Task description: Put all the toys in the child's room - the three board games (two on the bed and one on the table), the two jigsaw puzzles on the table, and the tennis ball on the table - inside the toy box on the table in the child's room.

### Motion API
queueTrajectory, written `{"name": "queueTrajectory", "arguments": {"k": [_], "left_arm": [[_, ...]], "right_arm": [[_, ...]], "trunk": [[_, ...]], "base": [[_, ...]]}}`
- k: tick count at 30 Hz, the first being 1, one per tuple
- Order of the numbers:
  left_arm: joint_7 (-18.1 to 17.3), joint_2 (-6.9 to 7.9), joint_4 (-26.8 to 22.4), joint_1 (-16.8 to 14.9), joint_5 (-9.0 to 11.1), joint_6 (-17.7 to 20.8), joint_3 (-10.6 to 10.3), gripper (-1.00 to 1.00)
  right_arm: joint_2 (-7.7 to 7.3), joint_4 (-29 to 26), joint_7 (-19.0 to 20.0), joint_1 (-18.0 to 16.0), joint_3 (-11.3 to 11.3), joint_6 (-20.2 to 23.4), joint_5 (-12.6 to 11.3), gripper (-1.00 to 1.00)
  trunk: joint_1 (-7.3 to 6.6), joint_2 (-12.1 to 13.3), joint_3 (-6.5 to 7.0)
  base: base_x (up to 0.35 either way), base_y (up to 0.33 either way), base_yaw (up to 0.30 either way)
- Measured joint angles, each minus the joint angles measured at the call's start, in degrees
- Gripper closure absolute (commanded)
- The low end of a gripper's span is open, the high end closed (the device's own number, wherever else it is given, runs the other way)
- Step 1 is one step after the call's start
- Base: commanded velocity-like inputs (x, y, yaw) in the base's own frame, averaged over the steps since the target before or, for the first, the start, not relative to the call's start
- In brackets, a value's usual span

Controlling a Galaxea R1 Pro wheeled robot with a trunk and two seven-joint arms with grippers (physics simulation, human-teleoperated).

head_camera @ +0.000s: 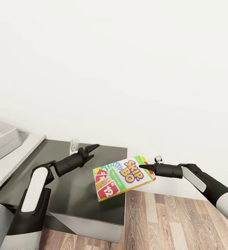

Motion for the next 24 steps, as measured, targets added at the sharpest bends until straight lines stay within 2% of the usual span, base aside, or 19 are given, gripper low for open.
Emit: {"name": "queueTrajectory", "arguments": {"k": [7,17,24], "left_arm": [[0.03,0.08,0.09,-1.76,-0.1,0.09,0.39,-1.0],[0.42,0.12,0.55,-3.21,-0.34,0.11,0.43,-1.0],[0.82,0.04,2.83,-3.38,-0.76,-0.01,0.12,-1.0]], "right_arm": [[-0.33,-1.72,0.24,0.09,-0.07,0.63,-0.08,1.0],[-1.94,-3.82,0.25,0.41,0.09,1.74,0.11,1.0],[-1.9,-4.17,0.02,0.47,0.14,1.55,0.34,1.0]], "trunk": [[-1.54,2.81,1.26],[-3.74,6.82,3.05],[-5.27,9.63,4.31]], "base": [[0.0,0.0,0.0],[0.0,0.0,0.0],[0.0,0.0,0.0]]}}
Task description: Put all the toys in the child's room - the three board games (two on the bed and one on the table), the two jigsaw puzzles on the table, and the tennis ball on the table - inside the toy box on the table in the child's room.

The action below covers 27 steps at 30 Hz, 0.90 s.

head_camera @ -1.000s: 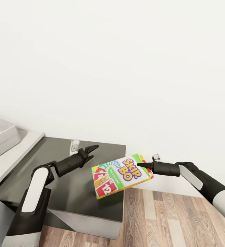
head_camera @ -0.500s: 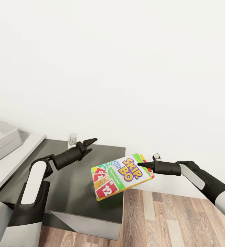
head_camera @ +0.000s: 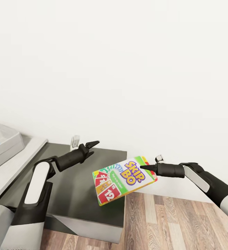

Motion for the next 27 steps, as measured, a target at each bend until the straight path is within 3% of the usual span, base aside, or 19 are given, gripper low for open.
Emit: {"name": "queueTrajectory", "arguments": {"k": [10,27], "left_arm": [[0.1,-0.11,1.94,0.59,-0.17,-0.05,-0.21,-1.0],[-0.46,-0.58,1.39,6.91,-0.16,-0.9,-3.2,-1.0]], "right_arm": [[-0.03,-0.15,0.23,0.02,0.0,-0.24,0.05,1.0],[-0.67,-0.16,1.15,0.11,-0.06,-0.89,-0.13,1.0]], "trunk": [[-2.2,4.01,1.8],[-5.93,10.83,4.85]], "base": [[0.0,0.0,0.0],[0.0,0.0,0.0]]}}
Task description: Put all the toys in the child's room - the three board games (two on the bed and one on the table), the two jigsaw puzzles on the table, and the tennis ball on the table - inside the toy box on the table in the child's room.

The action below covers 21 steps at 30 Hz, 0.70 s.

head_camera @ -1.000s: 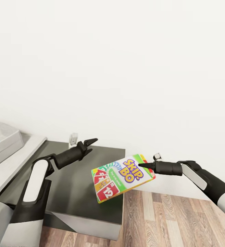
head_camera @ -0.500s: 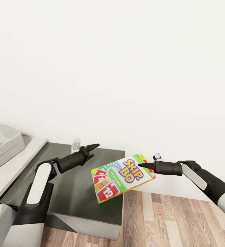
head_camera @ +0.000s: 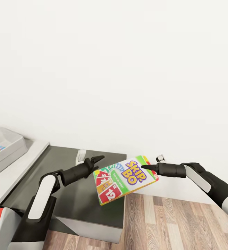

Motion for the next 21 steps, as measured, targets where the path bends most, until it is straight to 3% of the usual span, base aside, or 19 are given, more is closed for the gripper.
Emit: {"name": "queueTrajectory", "arguments": {"k": [13,21], "left_arm": [[0.17,-0.03,-0.25,1.86,-0.08,-1.79,-2.01,-1.0],[0.06,0.0,-0.23,2.37,-0.12,-3.21,-3.68,-1.0]], "right_arm": [[-0.11,0.01,0.45,0.59,-0.1,-0.15,-0.14,1.0],[-0.91,-0.02,1.01,0.71,-0.16,-0.18,-0.17,1.0]], "trunk": [[-2.86,5.22,2.34],[-4.62,8.43,3.77]], "base": [[0.0,0.0,0.0],[0.0,0.0,0.0]]}}
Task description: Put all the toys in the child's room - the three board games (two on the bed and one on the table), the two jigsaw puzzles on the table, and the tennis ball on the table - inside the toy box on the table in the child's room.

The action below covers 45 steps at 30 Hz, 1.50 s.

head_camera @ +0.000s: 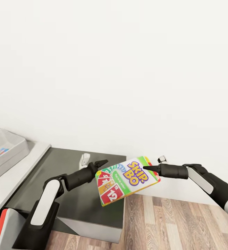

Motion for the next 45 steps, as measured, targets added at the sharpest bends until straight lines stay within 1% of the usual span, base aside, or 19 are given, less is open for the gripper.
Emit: {"name": "queueTrajectory", "arguments": {"k": [2,6,13,41,45], "left_arm": [[-0.04,0.02,-0.01,0.07,-0.01,-0.22,-0.62,-1.0],[-0.08,0.1,-0.03,0.12,-0.02,-0.41,-1.13,-1.0],[-0.09,0.23,-0.02,0.18,-0.07,-0.54,-1.49,-1.0],[-0.03,0.4,0.18,0.21,-0.2,-0.61,-1.72,-1.0],[-0.02,0.42,0.19,0.21,-0.47,-0.59,-1.7,-1.0]], "right_arm": [[-0.18,0.01,0.1,0.03,-0.01,-0.05,0.0,1.0],[-0.19,0.02,0.15,0.07,0.04,-0.56,0.01,1.0],[0.05,-0.03,0.18,0.09,0.18,-1.37,0.05,1.0],[-0.03,-0.18,0.19,0.1,0.18,-2.17,0.04,1.0],[0.03,-0.22,0.12,0.09,0.15,-2.23,0.17,1.0]], "trunk": [[-0.44,0.8,0.36],[-1.32,2.41,1.08],[-2.86,5.22,2.34],[-9.02,16.47,7.38],[-9.9,18.07,8.1]], "base": [[0.0,0.0,0.0],[0.0,0.0,0.0],[0.0,0.0,0.0],[0.0,0.0,0.0],[0.0,0.0,0.0]]}}
